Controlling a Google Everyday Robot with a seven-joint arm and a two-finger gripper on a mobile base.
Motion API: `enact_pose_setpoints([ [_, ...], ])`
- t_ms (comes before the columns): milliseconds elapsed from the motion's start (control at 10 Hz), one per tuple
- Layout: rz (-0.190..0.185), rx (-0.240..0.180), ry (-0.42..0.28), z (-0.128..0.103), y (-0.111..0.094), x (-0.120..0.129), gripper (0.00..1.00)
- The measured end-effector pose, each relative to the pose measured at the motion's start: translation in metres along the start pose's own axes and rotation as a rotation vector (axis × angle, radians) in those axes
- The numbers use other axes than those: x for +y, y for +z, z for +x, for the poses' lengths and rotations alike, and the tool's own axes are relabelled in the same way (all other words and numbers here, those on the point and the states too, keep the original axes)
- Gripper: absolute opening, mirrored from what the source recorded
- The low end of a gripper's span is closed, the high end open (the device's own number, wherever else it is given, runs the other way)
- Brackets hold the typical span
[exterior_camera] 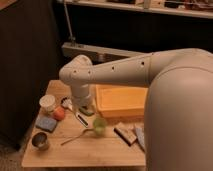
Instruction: Stack cups on top of each other
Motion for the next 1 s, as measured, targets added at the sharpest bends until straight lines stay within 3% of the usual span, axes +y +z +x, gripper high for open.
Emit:
enact_pose_setpoints([
  [200, -0.013, -0.01, -0.047, 0.002, -0.006, 0.01, 0.65],
  [400, -0.064, -0.011, -0.147, 0.008, -0.014, 0.05, 0.65],
  [600, -0.123, -0.01, -0.268, 0.024, -0.018, 0.109, 0.65],
  [700, -0.141, -0.007, -0.309, 0.03, -0.017, 0.123, 0.65],
  [1000, -0.246, 0.026, -0.436, 0.041, 0.002, 0.152, 0.65],
])
